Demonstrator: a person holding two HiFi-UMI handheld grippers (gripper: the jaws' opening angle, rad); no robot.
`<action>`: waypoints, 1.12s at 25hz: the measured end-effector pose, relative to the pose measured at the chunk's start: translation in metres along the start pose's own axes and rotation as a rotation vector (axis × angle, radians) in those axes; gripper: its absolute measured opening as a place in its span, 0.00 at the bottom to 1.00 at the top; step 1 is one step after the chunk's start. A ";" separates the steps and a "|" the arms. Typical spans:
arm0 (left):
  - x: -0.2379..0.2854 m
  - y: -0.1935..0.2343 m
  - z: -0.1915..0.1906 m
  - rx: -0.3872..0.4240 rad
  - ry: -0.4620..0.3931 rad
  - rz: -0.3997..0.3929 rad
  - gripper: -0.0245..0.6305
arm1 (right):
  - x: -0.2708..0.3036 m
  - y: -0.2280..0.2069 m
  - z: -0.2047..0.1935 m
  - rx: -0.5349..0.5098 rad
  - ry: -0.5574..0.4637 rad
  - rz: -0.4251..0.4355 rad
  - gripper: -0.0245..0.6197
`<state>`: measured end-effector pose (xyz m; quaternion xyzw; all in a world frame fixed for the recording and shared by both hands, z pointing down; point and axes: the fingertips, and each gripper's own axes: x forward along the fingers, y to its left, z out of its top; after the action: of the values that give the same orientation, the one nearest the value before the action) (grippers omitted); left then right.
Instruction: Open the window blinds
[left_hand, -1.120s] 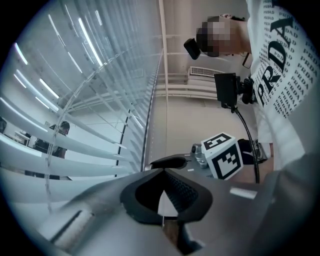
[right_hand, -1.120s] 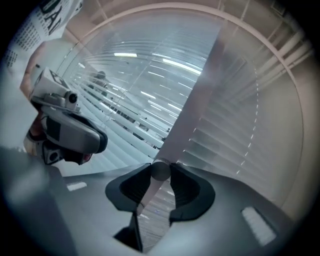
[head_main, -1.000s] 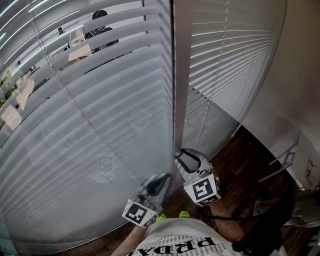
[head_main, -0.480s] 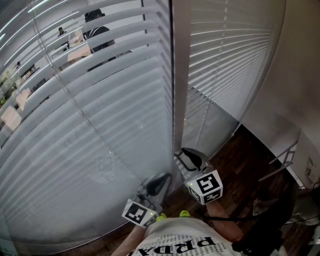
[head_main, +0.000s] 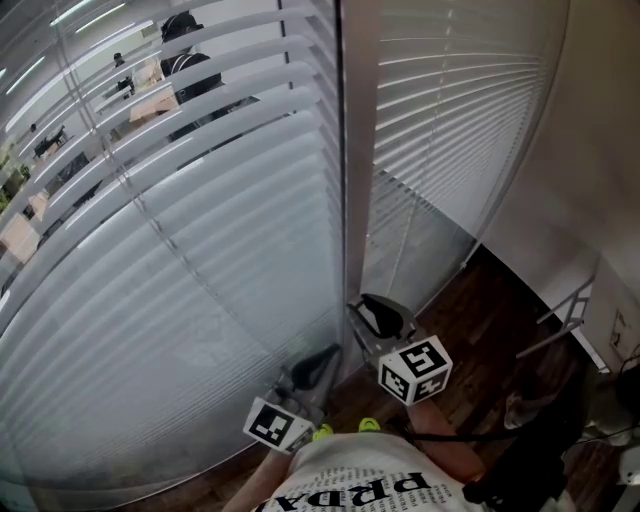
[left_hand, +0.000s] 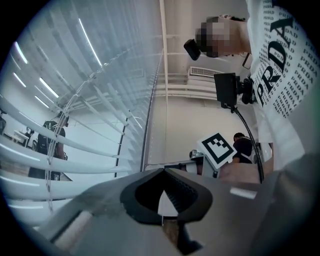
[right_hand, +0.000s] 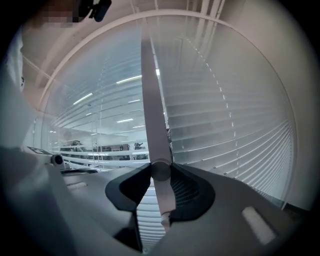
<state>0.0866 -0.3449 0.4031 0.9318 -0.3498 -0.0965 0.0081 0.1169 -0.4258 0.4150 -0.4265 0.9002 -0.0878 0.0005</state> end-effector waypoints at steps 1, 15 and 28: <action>0.000 0.000 0.000 0.001 0.001 -0.001 0.03 | 0.000 0.000 0.000 0.004 -0.002 0.001 0.24; 0.003 0.001 0.002 0.006 -0.003 -0.006 0.03 | -0.001 0.003 -0.001 -0.271 0.051 0.014 0.24; 0.005 0.001 0.003 0.006 -0.007 -0.003 0.03 | 0.001 0.016 -0.008 -1.132 0.194 -0.021 0.25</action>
<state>0.0895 -0.3486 0.3997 0.9320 -0.3487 -0.0988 0.0038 0.1034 -0.4160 0.4202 -0.3592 0.7984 0.3692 -0.3116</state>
